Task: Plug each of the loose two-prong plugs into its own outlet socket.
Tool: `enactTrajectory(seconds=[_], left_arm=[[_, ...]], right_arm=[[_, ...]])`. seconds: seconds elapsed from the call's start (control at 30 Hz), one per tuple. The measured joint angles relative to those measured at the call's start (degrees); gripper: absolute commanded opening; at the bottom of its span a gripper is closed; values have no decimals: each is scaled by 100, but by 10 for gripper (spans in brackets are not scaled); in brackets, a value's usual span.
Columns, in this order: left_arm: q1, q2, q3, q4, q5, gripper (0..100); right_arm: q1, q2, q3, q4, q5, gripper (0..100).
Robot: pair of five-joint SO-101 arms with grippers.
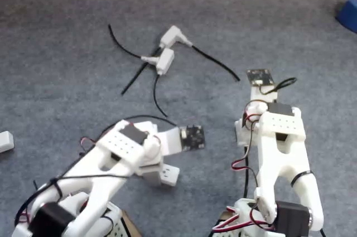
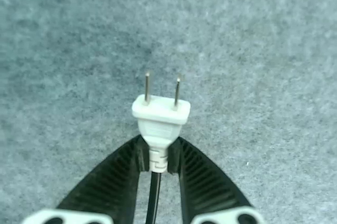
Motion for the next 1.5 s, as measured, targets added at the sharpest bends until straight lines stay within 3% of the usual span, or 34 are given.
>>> enactTrajectory(seconds=[0.57, 1.03, 1.13, 1.27, 1.37, 1.5], left_arm=[[-1020, 1327, -2163, 404, -501, 368], [-1574, 3015, -3059, -246, -527, 364], [-1741, 2919, -3305, -114, -527, 344], [-1767, 2224, -3226, 888, -527, 345], [-1758, 1345, -2716, 1433, -536, 345], [-1327, 123, -1679, 1547, -536, 345]], right_arm=[[-185, 0, 149, -18, 9, 8], [-229, 0, 149, -18, 158, 8], [-229, 0, 149, -18, 158, 8], [-229, 0, 149, -18, 158, 8], [-229, 0, 149, -18, 158, 8], [-229, 0, 149, -18, 158, 8]])
